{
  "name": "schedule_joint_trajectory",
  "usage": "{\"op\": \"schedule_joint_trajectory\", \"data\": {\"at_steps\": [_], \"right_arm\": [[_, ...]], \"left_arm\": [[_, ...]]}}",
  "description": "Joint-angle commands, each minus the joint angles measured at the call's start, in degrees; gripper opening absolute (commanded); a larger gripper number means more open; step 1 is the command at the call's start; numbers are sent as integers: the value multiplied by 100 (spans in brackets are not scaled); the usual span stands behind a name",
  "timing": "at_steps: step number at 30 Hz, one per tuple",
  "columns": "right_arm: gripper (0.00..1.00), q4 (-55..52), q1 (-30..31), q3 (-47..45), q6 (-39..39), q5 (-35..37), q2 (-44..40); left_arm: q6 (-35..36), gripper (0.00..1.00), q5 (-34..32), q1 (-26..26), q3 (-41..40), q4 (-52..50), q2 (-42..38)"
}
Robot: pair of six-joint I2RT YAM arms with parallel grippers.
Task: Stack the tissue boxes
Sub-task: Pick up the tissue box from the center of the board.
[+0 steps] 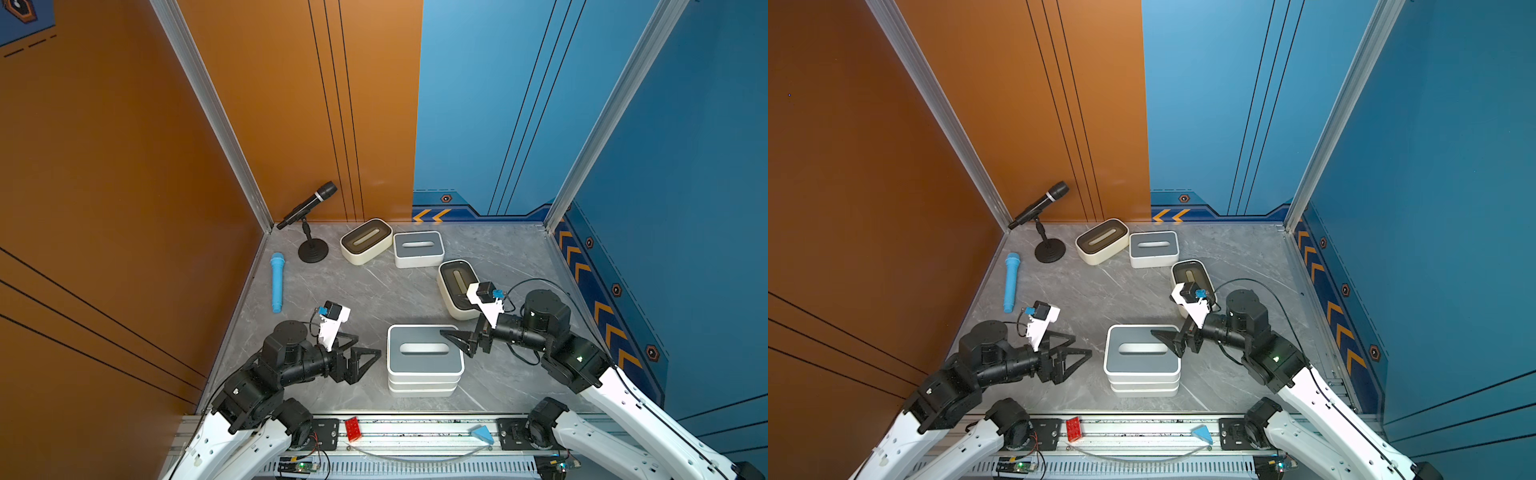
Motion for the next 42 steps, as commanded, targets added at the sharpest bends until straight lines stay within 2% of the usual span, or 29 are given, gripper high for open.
{"op": "schedule_joint_trajectory", "data": {"at_steps": [1,3,6,10,13,16,18,19,22,24,27,34,38,42], "right_arm": [[100,355,-143,207,1177,974,73],[100,313,-406,304,1581,1535,267],[100,121,-1358,509,2510,1463,857],[100,-131,-2430,641,3114,1234,1635],[100,264,-2790,417,3371,1286,1925],[100,911,-2756,25,3389,1674,2106],[100,1572,-2694,-336,3544,1553,2169],[100,1903,-2561,-558,3489,1607,2167],[100,1673,-2169,-546,3159,1875,2025],[100,2108,-1843,-802,3013,2117,1792],[100,2986,-1630,-1289,3043,2208,1593],[100,3298,-1664,-1477,3256,2163,1608],[100,3806,-1643,-1700,3400,2033,1663],[100,4124,-1618,-1895,3446,2067,1630]], "left_arm": [[46,100,-889,51,641,-228,695],[315,97,-1371,53,1157,-416,1397],[970,97,-1895,68,2240,-747,2679],[2288,95,-2087,98,3818,-1083,4456],[3150,94,-2023,296,4829,-1074,5658],[4246,88,-1808,393,5774,-1079,6842],[4989,87,-1641,398,6285,-1079,7507],[5328,82,-1557,394,6539,-1081,7870],[6259,79,-1081,441,7137,-1082,8671],[6769,77,-903,485,7471,-1082,9120],[7167,75,-356,645,8001,-1098,9680],[7898,73,722,1066,8643,-1196,10387],[7834,73,825,1189,8983,-1196,10756],[7912,74,686,1220,8872,-1017,10880]]}}
